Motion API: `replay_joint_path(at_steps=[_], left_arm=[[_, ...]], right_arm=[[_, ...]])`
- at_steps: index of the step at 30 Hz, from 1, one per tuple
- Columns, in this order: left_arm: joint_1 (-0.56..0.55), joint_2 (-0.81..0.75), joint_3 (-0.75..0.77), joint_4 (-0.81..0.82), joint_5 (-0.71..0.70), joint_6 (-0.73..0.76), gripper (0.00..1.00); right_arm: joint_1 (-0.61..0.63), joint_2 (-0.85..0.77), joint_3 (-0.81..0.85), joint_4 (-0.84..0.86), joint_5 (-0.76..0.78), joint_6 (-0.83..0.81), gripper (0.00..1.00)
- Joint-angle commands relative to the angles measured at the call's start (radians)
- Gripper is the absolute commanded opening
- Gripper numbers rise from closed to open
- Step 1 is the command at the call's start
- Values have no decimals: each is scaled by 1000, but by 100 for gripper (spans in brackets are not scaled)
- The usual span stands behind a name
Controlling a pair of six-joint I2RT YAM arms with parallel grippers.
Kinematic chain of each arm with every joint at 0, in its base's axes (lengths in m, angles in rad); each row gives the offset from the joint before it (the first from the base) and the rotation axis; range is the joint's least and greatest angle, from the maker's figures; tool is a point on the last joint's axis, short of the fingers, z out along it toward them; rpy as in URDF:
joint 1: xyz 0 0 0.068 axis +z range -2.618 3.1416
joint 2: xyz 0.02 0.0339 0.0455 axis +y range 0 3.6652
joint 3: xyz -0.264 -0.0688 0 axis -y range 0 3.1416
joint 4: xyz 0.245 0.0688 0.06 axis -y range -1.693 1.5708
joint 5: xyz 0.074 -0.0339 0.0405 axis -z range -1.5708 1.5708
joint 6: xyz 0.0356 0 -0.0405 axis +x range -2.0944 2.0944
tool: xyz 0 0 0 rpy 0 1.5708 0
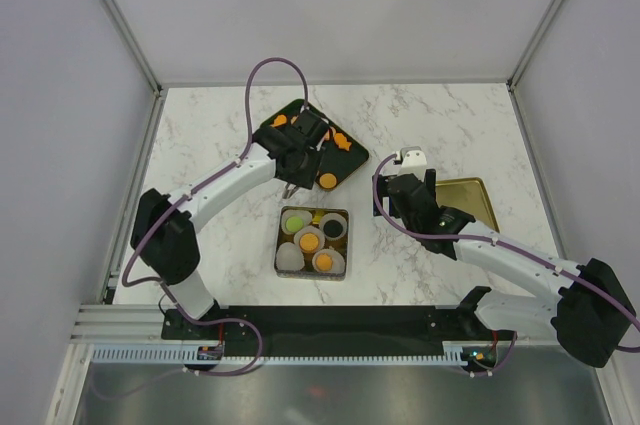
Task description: Pack the cookies
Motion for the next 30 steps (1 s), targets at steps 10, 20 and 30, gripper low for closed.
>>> replay_joint_path(at_steps=[10,20,30], left_arm=[[8,28,39,26,8,52,52],[8,56,56,25,-10,61,52],[8,58,83,19,-26,72,42]], right_arm=[[-4,-10,14,30,9,1,98],[-6,-6,11,28,9,4,98],[-4,-3,10,28,6,5,98]])
